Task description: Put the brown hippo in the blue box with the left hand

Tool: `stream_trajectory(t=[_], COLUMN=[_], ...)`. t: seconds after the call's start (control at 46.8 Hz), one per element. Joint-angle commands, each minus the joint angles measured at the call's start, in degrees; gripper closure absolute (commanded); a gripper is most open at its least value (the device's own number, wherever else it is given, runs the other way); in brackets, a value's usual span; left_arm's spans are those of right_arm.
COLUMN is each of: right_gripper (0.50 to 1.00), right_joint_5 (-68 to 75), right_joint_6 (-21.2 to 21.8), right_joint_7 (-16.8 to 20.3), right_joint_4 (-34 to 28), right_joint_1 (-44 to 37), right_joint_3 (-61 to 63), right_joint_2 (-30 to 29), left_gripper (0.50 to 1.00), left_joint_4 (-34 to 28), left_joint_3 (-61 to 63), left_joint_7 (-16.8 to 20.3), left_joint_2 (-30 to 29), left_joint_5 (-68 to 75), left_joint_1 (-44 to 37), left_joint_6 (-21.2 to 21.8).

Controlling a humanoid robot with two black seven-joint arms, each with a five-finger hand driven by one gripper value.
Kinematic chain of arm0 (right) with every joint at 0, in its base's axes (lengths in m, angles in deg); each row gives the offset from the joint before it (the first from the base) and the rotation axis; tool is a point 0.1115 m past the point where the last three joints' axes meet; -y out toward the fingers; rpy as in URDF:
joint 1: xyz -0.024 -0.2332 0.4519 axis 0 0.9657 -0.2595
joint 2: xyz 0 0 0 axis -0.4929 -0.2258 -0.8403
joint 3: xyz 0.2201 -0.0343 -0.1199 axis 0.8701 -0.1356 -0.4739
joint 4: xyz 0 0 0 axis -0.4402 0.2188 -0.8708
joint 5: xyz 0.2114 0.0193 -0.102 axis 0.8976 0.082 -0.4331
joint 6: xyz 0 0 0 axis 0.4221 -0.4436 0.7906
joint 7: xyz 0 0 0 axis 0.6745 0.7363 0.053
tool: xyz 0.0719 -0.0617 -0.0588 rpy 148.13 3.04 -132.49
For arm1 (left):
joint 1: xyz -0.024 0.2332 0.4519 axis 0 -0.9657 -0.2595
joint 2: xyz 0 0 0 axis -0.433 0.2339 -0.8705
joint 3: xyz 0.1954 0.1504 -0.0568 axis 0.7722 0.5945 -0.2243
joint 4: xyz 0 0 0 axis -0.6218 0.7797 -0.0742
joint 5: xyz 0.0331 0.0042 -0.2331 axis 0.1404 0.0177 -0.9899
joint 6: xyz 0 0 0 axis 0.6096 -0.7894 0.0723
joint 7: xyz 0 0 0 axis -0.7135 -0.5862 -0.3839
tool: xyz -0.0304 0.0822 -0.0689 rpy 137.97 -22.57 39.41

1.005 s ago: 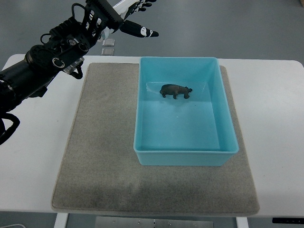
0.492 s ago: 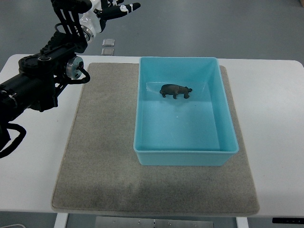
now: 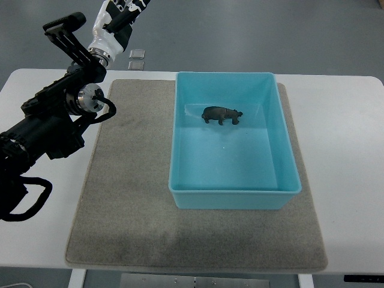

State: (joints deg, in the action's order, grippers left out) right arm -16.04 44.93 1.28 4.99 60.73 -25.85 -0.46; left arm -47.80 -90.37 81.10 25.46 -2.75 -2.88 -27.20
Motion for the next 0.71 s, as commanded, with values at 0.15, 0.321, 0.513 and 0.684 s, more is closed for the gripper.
stream_trajectory(t=[0.15,0.321,0.513,0.684], right_gripper=[0.564,0.564,0.564,0.564], right_joint_5=[0.01,0.01,0.01,-0.08], right_joint_6=[0.0,0.0,0.0,0.0], right_joint_7=[0.02,0.02,-0.07,0.02], right_joint_4=[0.0,0.0,0.0,0.0], right_joint_1=[0.01,0.01,0.01,0.01], right_joint_3=[0.0,0.0,0.0,0.0], right_joint_2=[0.0,0.0,0.0,0.0], left_gripper=[0.538,0.536,0.506,0.506], left_joint_4=[-2.4,-2.67,-2.14,-2.14], left_joint_3=[-3.36,-3.36,-3.01,-3.01], left_joint_7=[0.01,0.01,0.1,0.1], left_joint_2=[2.52,2.52,2.61,2.52], left_joint_5=[-4.91,-9.65,-9.48,-9.13], left_joint_1=[-0.73,-1.17,-2.49,-3.02], left_joint_6=[4.27,5.41,5.15,4.62])
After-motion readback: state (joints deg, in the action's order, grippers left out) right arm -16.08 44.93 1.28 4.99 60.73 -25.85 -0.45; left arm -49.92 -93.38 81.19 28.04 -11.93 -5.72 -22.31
